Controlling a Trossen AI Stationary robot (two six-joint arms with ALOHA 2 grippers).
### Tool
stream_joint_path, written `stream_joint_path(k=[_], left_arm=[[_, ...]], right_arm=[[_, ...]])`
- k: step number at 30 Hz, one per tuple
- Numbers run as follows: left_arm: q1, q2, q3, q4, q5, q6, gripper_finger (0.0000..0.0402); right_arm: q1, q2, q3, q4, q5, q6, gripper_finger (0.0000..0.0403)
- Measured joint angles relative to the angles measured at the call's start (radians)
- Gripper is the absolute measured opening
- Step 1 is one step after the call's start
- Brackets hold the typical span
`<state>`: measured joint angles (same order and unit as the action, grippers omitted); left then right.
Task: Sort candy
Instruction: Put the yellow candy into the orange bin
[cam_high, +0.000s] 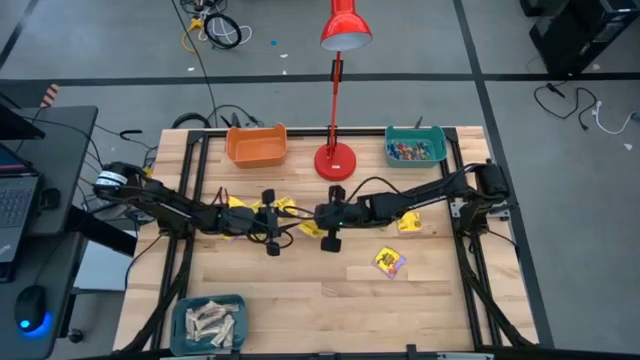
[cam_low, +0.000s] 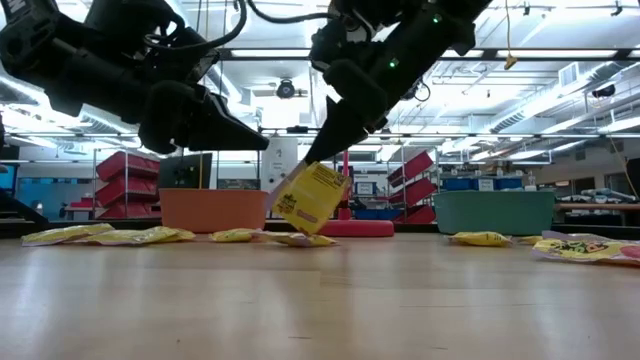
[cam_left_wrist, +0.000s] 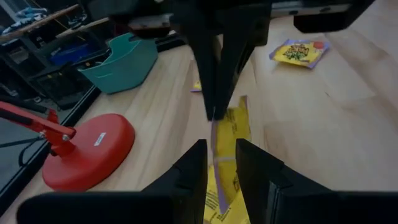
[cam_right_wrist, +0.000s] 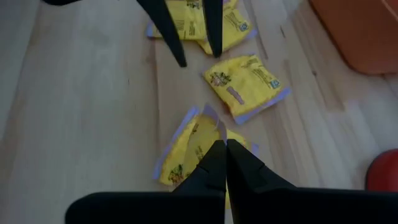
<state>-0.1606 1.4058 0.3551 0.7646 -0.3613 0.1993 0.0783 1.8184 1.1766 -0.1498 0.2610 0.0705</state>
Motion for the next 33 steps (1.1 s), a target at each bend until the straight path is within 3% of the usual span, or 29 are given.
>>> stream_joint_path(k=[5, 10, 15, 21, 26, 33], left_arm=[[-0.005, -0.001, 0.0, 0.004, 0.0, -0.066, 0.0088], [-0.005, -0.001, 0.0, -0.005, 0.116, -0.092, 0.0088], [0.026, 0.001, 0.0, -0.05, 0.093, -0.14, 0.009], [0.07, 0.002, 0.0, -0.045, 0.104, -0.155, 0.0123], [0.088, 0.005, 0.0, -0.044, 0.173, -0.151, 0.0153], [0.113, 0.045, 0.0, 0.006, 0.164, -0.152, 0.0158]], right_arm=[[0.007, -0.005, -0.001, 0.021, 0.008, -0.044, 0.0], [0.008, -0.005, -0.001, 0.051, 0.009, -0.094, 0.0], [0.016, -0.005, -0.001, 0.053, 0.01, -0.135, 0.0], [0.019, -0.005, -0.001, 0.069, 0.01, -0.145, 0.0], [0.019, -0.006, -0.001, 0.071, 0.01, -0.146, 0.0], [0.019, -0.006, -0.001, 0.09, 0.01, -0.16, 0.0]])
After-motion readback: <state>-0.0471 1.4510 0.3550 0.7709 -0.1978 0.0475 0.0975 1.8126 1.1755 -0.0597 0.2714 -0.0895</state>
